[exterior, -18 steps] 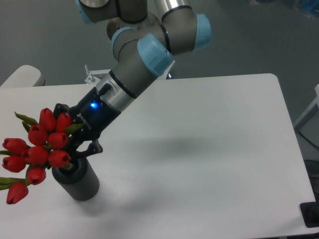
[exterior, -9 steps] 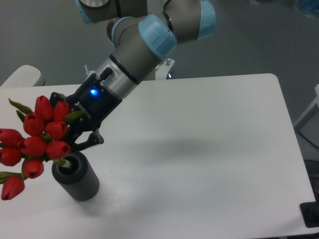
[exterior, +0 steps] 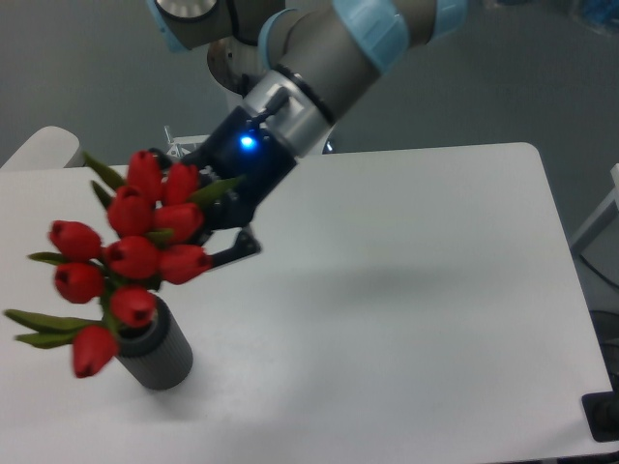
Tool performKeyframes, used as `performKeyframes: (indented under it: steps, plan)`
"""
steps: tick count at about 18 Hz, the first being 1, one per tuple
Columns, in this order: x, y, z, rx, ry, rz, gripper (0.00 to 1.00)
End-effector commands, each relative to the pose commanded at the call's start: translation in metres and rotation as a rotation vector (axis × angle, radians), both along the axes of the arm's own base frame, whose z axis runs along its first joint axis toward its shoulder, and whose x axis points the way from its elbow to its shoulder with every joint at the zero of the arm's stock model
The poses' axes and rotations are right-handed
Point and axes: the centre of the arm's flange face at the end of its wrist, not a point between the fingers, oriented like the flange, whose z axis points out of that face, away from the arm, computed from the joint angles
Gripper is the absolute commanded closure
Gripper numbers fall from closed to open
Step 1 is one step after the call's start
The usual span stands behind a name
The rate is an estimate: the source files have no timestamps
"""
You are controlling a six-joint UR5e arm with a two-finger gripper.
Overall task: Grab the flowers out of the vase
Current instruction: 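Lift the tulip bunch up out of the grey vase, then carry the held tulips away from the vase, holding them up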
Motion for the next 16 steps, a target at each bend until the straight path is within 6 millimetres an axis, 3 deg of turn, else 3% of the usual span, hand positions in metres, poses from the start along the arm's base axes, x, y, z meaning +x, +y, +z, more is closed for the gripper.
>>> performKeyframes:
  steps: [7,13,16]
  plan:
    - [-0.084,-0.023,-0.029,-0.005,0.048,0.081,0.65]
    - [-0.125,-0.044,-0.057,0.003,0.126,0.093,0.65]
    - [-0.129,-0.053,-0.077,0.003,0.164,0.077,0.66]
